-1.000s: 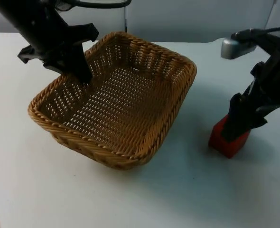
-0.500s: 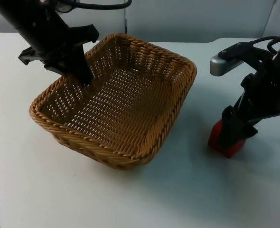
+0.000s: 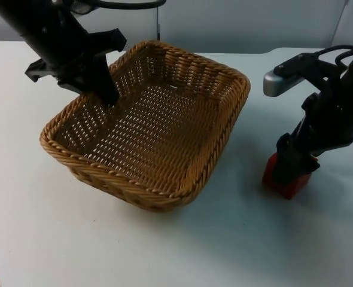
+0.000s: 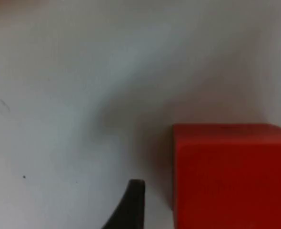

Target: Pick up the basket with the left hand and place the cube into the basket with the right hand.

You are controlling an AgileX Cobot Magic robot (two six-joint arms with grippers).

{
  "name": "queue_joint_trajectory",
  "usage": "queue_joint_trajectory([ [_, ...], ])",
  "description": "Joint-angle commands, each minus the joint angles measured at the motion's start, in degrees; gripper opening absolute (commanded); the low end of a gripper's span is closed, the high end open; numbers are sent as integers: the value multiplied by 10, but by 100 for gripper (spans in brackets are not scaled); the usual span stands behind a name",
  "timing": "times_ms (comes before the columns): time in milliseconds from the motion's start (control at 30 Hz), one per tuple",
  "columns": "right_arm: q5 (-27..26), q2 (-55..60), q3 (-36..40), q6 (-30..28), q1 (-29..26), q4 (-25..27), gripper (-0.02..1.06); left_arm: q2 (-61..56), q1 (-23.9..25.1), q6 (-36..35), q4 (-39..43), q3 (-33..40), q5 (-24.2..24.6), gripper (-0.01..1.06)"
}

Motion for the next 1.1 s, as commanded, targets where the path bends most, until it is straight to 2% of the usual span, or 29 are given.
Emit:
queue_joint_trajectory([
  [0,-2,9,-6,2,3,4,85,-5,-2,1,-22,-5,7,0],
  [100,-2,21,-6,2,3,6,81,-5,-2,1,-22,-5,7,0],
  [200,-3,22,-23,17,3,1,43,-5,-2,1,-22,-5,7,0],
  [233,-3,22,-23,17,3,1,43,-5,-2,1,-22,-5,7,0],
  [333,5,5,-89,82,3,-28,0,-5,-2,1,-21,-5,7,0],
  [367,14,0,-121,96,3,-36,0,-5,-2,1,-21,-5,7,0],
  [400,14,0,-121,96,3,-36,0,-5,-2,1,-21,-5,7,0],
  [467,48,-9,-187,113,3,-34,0,-5,-2,1,-21,-5,7,0],
  [533,110,-10,-274,119,12,-1,0,-5,-2,1,-24,-5,7,0],
  [567,110,-10,-274,119,12,-1,0,-5,-2,1,-24,-5,7,0],
  [667,134,-10,-335,119,40,55,0,-5,-2,1,-31,-5,4,0],
  [700,135,-9,-344,119,57,68,0,-5,-2,1,-33,-5,3,0],
  [933,129,19,-344,126,118,66,1,-5,-2,1,-46,-5,-29,0],
  [1000,129,36,-344,145,126,66,7,-5,-2,1,-49,-5,-32,0],
  [1067,139,55,-344,153,127,66,22,-5,-2,16,-55,-5,-33,0],
])
